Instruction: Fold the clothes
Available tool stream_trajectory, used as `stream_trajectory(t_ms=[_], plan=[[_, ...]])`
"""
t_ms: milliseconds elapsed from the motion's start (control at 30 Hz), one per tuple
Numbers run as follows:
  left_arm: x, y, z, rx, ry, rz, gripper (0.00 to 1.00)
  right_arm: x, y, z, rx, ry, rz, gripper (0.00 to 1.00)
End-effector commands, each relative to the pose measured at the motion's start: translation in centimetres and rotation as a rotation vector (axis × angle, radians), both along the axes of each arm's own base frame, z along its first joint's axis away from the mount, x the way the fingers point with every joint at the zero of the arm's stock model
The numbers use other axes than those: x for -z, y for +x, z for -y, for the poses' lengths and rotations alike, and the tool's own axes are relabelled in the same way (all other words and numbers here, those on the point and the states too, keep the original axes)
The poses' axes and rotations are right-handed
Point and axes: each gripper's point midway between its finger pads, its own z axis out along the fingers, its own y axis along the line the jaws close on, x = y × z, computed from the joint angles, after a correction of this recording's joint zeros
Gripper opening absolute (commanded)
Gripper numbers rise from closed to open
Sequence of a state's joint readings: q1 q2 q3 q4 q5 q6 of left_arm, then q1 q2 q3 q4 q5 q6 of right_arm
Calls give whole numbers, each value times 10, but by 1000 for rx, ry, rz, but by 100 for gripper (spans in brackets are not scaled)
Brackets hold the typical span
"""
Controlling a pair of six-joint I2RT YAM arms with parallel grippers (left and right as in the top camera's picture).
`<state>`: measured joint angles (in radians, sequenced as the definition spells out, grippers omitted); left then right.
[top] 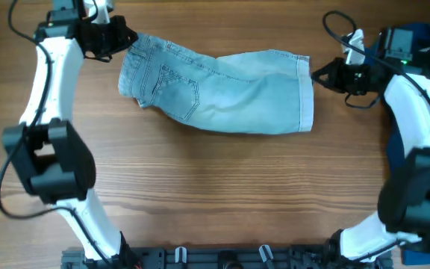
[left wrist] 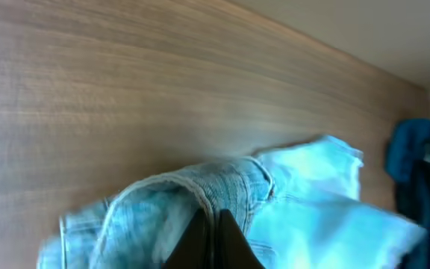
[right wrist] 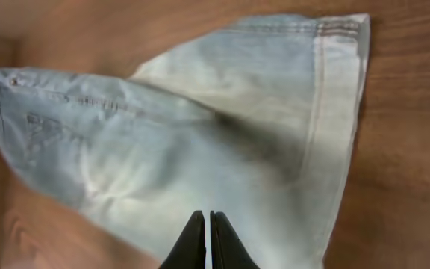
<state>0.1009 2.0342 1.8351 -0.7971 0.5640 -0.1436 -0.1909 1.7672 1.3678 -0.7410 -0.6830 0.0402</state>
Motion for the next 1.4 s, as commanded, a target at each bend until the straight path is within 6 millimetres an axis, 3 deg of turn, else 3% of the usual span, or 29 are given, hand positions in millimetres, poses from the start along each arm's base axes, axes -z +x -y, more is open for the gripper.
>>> stream_trajectory(t_ms=[0,167,333,367,433,500,867,1100,1167,1367], plan=[[-53,-30,4,9,-15,29,4,-29,-15,-7,-50,-3,46,4],[-68,-75,7,0,-12,-73,4,-34,-36,-5,-60,-51,11,4],[-55,-95,6,-10,-3,-183,4,-12,-34,23,18,-212,-52,5],[-54,-97,5,-13,1,-197,4,-9,-31,26,31,-224,-56,9],[-52,-100,5,-15,3,-211,4,-3,-26,27,38,-217,-58,25],[-52,-100,5,-14,3,-211,4,5,-20,28,37,-216,-60,30],[-52,-100,5,-14,3,-211,5,80,12,33,26,-198,-121,38],[-52,-100,5,-14,3,-211,6,126,9,31,13,-173,-212,40],[-52,-99,5,-14,3,-208,6,130,10,24,-4,-127,-210,40],[-52,-98,5,-14,4,-204,7,115,24,5,-48,6,-120,39]])
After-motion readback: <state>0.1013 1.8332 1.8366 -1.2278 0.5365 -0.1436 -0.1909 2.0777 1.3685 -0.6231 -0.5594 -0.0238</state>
